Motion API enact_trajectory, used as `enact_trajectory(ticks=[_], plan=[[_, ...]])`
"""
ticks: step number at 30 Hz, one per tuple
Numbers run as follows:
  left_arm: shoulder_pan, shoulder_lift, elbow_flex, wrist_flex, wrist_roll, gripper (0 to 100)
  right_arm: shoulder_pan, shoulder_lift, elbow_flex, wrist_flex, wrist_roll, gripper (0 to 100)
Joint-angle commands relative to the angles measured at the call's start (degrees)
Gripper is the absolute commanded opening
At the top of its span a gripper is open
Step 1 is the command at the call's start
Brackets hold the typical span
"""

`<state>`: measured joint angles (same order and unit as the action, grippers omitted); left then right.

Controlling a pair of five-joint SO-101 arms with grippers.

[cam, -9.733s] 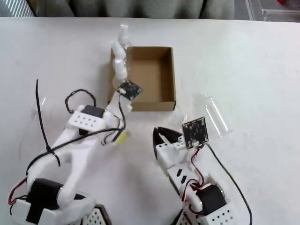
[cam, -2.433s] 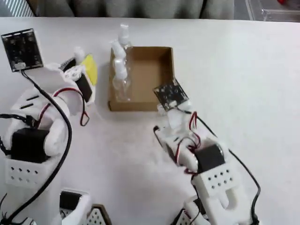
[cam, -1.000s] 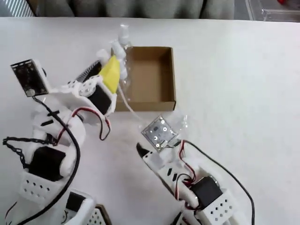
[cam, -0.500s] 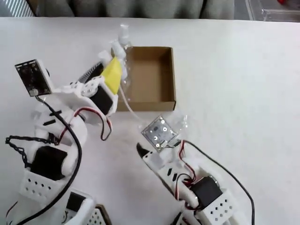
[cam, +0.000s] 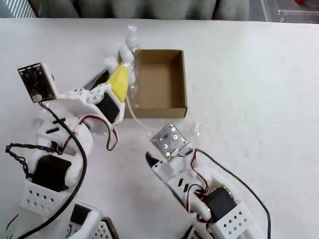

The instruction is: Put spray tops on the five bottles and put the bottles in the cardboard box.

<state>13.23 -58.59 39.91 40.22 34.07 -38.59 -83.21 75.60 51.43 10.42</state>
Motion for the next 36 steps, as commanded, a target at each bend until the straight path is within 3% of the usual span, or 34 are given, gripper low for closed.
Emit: enact_trajectory(ticks=[1,21,36], plan=[[0.4,-1.3,-1.2,-0.1,0.6,2,-0.5,-0.6,-0.7,-1.0,0.1,1.6],[-0.7,-8.7,0.0,-0.3,0.7,2,-0.5,-0.6,-0.7,-0.9,0.1,1.6],[-0.7,-5.6,2.2,-2.9,0.6,2,-0.2,-0.6,-0.7,-0.9,0.1,1.6]])
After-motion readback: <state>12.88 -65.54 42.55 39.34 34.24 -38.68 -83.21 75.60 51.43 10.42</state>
